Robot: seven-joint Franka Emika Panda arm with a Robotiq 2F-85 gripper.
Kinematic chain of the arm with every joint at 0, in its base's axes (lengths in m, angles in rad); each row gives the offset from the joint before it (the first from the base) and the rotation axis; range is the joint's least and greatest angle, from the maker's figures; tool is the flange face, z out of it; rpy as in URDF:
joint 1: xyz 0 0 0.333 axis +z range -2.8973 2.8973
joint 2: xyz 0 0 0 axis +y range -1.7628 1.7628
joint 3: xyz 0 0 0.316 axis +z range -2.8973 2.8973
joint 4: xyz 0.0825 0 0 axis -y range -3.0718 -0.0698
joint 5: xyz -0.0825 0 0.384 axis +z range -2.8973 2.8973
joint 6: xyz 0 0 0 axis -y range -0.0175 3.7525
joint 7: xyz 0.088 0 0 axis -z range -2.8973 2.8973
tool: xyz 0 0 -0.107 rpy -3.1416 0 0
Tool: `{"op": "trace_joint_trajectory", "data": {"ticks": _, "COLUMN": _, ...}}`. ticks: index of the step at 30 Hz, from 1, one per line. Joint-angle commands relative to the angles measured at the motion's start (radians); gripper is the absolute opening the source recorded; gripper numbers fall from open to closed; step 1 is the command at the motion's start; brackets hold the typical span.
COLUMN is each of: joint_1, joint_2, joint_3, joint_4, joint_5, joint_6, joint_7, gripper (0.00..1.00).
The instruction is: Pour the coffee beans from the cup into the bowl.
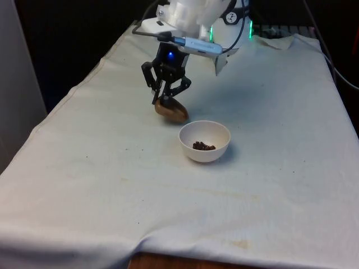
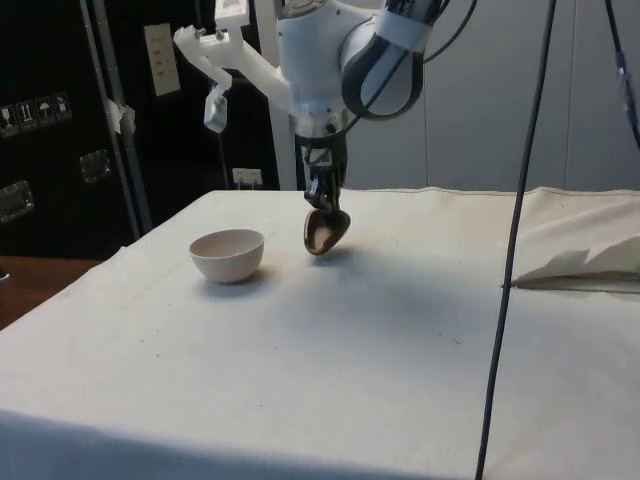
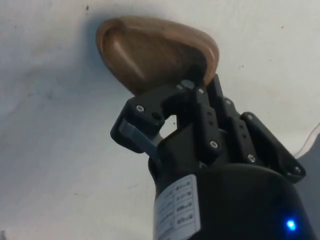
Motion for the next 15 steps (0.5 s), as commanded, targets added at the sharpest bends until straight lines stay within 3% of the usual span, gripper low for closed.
{"op": "trace_joint_trajectory", "data": {"ticks": 1, "joint_1": -0.019, "joint_2": 0.005, "joint_3": 0.016, "joint_4": -0.005, "joint_5": 0.033, "joint_6": 0.017, "joint_7": -0.032, "gripper": 0.01}}
{"op": "trace_joint_trajectory", "data": {"ticks": 2, "joint_1": -0.019, "joint_2": 0.006, "joint_3": 0.015, "joint_4": -0.005, "joint_5": 0.047, "joint_6": 0.019, "joint_7": -0.045, "gripper": 0.01}}
{"op": "trace_joint_trajectory", "data": {"ticks": 3, "joint_1": -0.001, "joint_2": 0.003, "joint_3": -0.004, "joint_4": 0.001, "joint_5": 0.028, "joint_6": 0.006, "joint_7": -0.026, "gripper": 0.01}}
{"op": "trace_joint_trajectory", "data": {"ticks": 4, "joint_1": -0.019, "joint_2": 0.007, "joint_3": 0.013, "joint_4": -0.004, "joint_5": 0.061, "joint_6": 0.021, "joint_7": -0.058, "gripper": 0.01}}
{"op": "trace_joint_trajectory", "data": {"ticks": 10, "joint_1": -0.023, "joint_2": 0.013, "joint_3": 0.009, "joint_4": 0.000, "joint_5": 0.160, "joint_6": 0.022, "joint_7": -0.149, "gripper": 0.01}}
{"op": "trace_joint_trajectory", "data": {"ticks": 11, "joint_1": -0.004, "joint_2": 0.009, "joint_3": -0.011, "joint_4": 0.004, "joint_5": 0.145, "joint_6": 0.011, "joint_7": -0.134, "gripper": 0.01}}
{"op": "trace_joint_trajectory", "data": {"ticks": 12, "joint_1": -0.005, "joint_2": 0.010, "joint_3": -0.011, "joint_4": 0.004, "joint_5": 0.160, "joint_6": 0.011, "joint_7": -0.147, "gripper": 0.01}}
{"op": "trace_joint_trajectory", "data": {"ticks": 13, "joint_1": -0.024, "joint_2": 0.014, "joint_3": 0.008, "joint_4": 0.001, "joint_5": 0.190, "joint_6": 0.022, "joint_7": -0.176, "gripper": 0.01}}
{"op": "trace_joint_trajectory", "data": {"ticks": 15, "joint_1": -0.027, "joint_2": 0.017, "joint_3": 0.008, "joint_4": 0.004, "joint_5": 0.237, "joint_6": 0.019, "joint_7": -0.219, "gripper": 0.01}}
